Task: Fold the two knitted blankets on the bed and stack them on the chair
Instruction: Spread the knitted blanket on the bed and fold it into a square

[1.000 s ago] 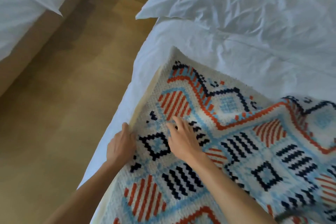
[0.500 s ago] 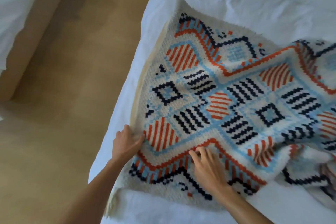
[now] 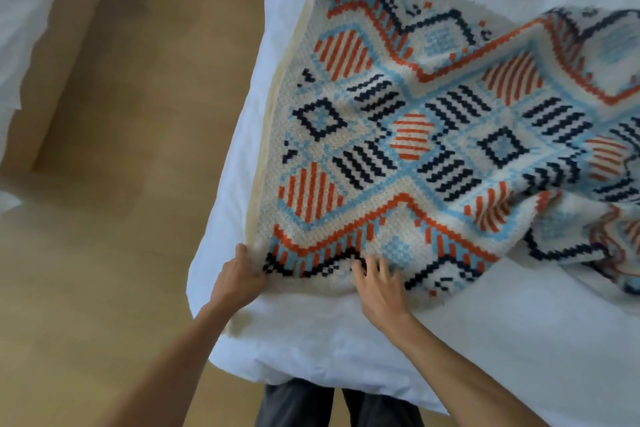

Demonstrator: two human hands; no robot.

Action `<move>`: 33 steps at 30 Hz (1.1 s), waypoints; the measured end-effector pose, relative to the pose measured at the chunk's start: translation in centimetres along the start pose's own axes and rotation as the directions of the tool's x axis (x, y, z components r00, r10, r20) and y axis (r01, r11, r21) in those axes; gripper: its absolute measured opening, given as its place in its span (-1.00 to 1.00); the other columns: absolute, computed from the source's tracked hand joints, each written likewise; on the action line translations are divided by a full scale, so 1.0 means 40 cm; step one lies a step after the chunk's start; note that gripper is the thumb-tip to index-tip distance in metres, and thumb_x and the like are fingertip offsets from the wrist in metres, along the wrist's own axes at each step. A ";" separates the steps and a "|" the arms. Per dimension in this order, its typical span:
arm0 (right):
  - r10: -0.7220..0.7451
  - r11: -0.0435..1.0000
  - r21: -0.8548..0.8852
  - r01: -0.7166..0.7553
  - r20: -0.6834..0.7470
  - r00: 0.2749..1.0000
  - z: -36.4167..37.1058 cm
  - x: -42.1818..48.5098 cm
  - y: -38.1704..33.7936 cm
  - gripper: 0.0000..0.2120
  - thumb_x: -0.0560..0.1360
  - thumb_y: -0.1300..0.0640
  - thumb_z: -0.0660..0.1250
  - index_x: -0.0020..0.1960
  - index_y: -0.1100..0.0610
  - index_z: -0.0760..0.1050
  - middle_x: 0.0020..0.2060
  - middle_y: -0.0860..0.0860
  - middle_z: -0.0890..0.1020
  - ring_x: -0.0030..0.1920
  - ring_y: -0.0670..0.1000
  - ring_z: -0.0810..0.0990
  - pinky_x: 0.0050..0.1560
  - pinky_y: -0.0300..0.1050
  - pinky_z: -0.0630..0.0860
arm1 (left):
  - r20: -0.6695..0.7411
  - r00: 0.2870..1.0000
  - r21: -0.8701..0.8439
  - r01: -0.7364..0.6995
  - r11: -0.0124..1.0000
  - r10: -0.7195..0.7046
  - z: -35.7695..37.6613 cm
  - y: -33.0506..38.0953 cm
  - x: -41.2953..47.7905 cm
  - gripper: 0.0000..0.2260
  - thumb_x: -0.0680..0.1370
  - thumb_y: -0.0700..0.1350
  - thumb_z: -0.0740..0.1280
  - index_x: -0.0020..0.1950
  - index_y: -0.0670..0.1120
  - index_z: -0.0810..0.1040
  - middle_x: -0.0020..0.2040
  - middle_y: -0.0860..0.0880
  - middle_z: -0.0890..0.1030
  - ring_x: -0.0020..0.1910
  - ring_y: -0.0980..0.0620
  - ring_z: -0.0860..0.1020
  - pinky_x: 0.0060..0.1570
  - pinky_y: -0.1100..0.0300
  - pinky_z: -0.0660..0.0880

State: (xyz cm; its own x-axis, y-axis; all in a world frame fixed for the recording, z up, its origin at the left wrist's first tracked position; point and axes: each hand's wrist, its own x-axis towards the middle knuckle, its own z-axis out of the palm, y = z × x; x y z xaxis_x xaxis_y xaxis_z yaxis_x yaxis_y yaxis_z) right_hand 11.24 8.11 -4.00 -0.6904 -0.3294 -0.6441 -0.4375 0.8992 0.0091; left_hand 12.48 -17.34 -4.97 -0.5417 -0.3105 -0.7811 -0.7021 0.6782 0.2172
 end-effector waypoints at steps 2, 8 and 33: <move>-0.005 0.994 0.110 0.010 -0.050 0.999 -0.010 -0.009 -0.014 -0.70 0.30 0.24 0.48 0.01 0.25 0.55 -0.15 0.19 0.61 -0.22 0.12 0.61 -0.37 -0.12 0.54 | -0.112 0.994 0.169 0.032 0.985 -0.013 -0.013 -0.009 -0.006 -0.74 0.44 -0.19 0.23 0.06 -0.11 0.22 -0.01 -0.19 0.50 -0.11 -0.26 0.51 -0.26 0.01 0.39; -0.026 0.893 0.447 0.045 -0.050 0.998 0.023 -0.059 -0.030 -0.64 0.51 0.28 0.14 0.31 0.19 0.31 0.22 0.15 0.40 0.17 0.14 0.38 0.15 -0.03 0.36 | -0.225 0.974 0.389 0.107 0.915 -0.018 -0.015 0.022 -0.027 -0.40 0.43 -0.22 0.33 0.40 -0.18 0.13 0.30 -0.24 0.28 0.29 -0.27 0.29 0.15 -0.13 0.37; 0.167 0.982 -0.040 -0.182 -0.243 0.956 0.127 -0.167 0.685 -0.87 0.18 0.20 0.52 -0.34 0.05 0.60 -0.38 -0.04 0.60 -0.33 0.00 0.59 -0.18 -0.19 0.50 | -0.102 0.879 0.613 -0.313 0.726 0.466 0.569 0.615 -0.253 -0.53 0.50 -0.31 0.21 0.37 -0.10 0.19 0.26 -0.18 0.34 0.19 -0.18 0.39 0.05 0.02 0.47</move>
State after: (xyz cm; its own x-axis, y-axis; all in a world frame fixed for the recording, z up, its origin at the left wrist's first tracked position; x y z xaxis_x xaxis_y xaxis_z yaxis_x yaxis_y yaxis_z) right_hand 6.79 36.43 -3.32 -0.8728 -0.2346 -0.4281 -0.3274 0.9318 0.1568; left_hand 11.21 17.63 -5.04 -0.8502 -0.0251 -0.5259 -0.0564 0.9975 0.0436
